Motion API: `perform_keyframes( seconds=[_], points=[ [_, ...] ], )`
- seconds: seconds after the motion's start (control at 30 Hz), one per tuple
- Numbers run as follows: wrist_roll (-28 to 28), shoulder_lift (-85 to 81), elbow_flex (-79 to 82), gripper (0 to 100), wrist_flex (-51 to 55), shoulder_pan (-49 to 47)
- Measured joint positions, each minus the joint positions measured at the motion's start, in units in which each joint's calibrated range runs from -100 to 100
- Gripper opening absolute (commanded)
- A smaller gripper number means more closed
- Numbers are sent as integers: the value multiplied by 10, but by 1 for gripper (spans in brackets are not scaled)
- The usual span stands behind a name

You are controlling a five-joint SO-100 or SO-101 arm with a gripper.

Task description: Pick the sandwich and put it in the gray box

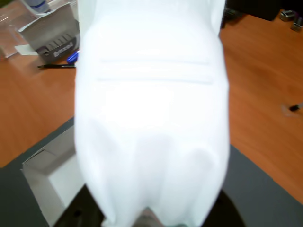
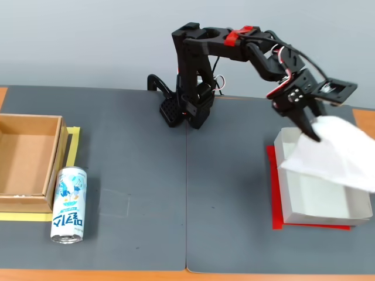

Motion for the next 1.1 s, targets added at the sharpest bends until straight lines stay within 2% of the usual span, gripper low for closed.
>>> perform_keyframes(
  seconds=[0.33, 0.73, 1.1],
  points=[
    [0, 107, -3, 2, -76, -47],
    [0, 218, -3, 2, -161, -49],
    [0, 248, -3, 2, -167, -49]
  ],
)
